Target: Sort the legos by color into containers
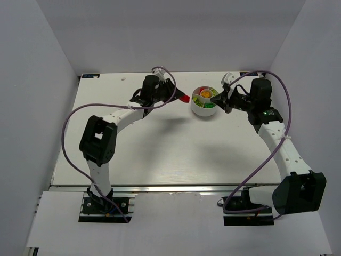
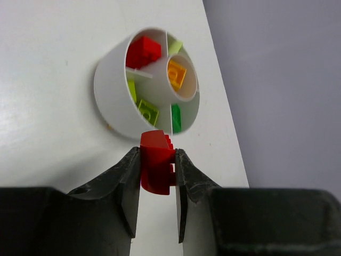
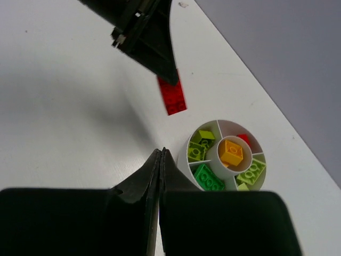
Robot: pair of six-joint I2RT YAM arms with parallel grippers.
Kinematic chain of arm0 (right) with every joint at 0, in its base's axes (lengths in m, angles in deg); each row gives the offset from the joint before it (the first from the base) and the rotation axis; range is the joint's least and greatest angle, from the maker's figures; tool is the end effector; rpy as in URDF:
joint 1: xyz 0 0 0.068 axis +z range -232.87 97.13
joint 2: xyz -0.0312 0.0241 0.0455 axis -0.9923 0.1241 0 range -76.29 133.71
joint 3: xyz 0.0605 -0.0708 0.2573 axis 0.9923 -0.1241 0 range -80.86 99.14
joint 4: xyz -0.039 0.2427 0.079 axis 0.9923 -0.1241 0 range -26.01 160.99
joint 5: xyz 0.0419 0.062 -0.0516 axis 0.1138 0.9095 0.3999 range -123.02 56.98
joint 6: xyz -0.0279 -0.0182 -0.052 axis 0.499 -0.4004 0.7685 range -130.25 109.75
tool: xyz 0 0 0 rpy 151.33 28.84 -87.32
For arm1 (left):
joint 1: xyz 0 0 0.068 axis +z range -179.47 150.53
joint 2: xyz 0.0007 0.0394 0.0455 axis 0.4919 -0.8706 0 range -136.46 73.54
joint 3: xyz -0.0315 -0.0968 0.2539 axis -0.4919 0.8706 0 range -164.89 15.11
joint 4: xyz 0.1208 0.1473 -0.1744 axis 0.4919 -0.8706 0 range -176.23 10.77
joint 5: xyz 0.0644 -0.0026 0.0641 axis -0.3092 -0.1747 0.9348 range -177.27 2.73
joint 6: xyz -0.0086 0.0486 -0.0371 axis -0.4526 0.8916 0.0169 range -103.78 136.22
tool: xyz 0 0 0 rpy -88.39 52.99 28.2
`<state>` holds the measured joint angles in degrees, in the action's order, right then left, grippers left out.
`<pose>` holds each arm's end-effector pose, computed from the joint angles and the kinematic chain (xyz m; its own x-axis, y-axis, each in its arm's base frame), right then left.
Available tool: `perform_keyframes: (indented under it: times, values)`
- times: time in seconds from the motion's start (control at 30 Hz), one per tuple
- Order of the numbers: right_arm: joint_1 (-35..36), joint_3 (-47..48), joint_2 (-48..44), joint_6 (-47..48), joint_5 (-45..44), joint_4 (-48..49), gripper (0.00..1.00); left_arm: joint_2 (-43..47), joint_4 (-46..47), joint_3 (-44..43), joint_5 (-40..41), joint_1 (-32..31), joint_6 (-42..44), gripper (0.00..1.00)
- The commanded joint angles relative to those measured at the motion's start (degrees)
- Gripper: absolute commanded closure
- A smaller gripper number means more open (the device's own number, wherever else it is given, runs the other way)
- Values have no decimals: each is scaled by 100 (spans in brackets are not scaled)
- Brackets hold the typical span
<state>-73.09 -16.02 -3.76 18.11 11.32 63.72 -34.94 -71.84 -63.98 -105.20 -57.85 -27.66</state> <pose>0.2818 0.0817 0.3655 0.1498 -0.3190 -0.9359 -0.8133 0.4985 -0.3001 0.3922 -0.2281 0.2540 -0.7251 -0.3578 -0.5884 0.2786 0.6290 -0.7258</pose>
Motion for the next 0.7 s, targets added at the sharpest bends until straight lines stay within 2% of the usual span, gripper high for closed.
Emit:
perform_keyframes:
  times: [0.0, 0.37, 0.67]
  values:
    - [-108, -340, -239, -217, -39, 112, 100, -277, 384, -668, 202, 17, 187, 100]
    - [-328, -604, -371, -322, -57, 15, 100, -1876, 1334, -2302, 378, -71, -226, 100]
    - [-442, -621, -433, -269, -39, -336, 100, -2633, 1396, -3147, 492, -203, -332, 100]
